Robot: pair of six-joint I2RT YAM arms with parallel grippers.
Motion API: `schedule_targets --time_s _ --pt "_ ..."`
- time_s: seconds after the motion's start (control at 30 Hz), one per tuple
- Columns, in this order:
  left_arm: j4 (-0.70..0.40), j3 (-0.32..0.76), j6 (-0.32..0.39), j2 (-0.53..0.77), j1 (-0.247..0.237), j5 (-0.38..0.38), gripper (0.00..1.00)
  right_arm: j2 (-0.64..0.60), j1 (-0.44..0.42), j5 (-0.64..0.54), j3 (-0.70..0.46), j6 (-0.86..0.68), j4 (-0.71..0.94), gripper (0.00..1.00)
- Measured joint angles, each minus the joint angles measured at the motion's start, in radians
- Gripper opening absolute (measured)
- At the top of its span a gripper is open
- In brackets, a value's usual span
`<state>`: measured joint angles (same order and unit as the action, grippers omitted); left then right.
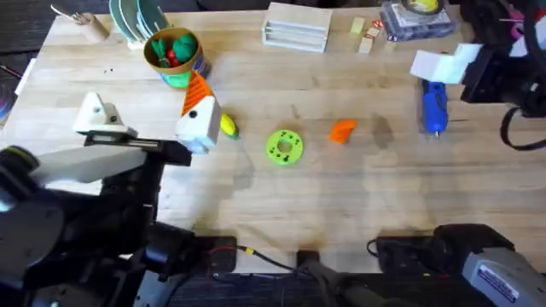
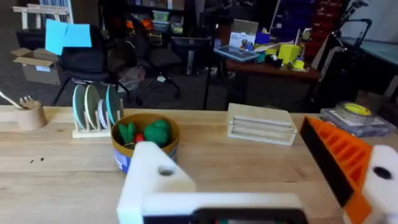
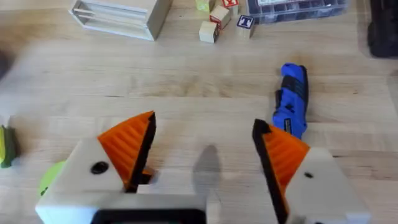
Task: Pick up the gripper from the table and insert it into the empty holder that is missing its gripper. Then pick up a screw, insert it into the mounting hole, and use the screwdriver to tighten it. Finally, clean up the table by picking up the vegetable and placing it into the bucket.
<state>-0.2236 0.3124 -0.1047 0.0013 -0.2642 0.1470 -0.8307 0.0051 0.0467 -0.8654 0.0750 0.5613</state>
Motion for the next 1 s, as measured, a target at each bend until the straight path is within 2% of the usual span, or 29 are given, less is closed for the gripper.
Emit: schedule_targets --time_s 0.13,0.17,0.33,0.57,0.67,0.77,0.9,1.0 --pt "0.147 -0.093 0.0 0.0 0.0 0.0 0.993 0.0 0.0 0.0 0.0 0.0 0.0 0.989" --pt "0.254 -0.158 0.0 0.0 0.0 0.0 0.993 0.0 0.0 0.0 0.0 0.0 0.0 0.989" --pt "0.452 -0.277 0.0 0.0 0.0 0.0 0.993 0.0 0.0 0.0 0.0 0.0 0.0 0.989" --pt "0.482 -0.307 0.0 0.0 0.019 -0.007 0.993 0.0 0.0 0.0 0.0 0.0 0.0 0.989" --pt "0.482 -0.307 0.0 0.0 0.06 -0.025 0.993 0.0 0.0 0.0 0.0 0.0 0.0 0.989" --pt "0.481 -0.307 0.0 0.0 0.127 -0.064 0.993 0.0 0.0 0.0 0.0 0.0 0.0 0.989" --pt "0.448 -0.307 0.0 0.0 0.231 -0.159 0.993 0.0 0.0 0.0 0.0 0.0 0.0 0.988" --pt "0.38 -0.307 0.0 0.0 0.294 -0.25 0.993 0.0 0.0 0.0 0.0 0.0 0.0 0.989"
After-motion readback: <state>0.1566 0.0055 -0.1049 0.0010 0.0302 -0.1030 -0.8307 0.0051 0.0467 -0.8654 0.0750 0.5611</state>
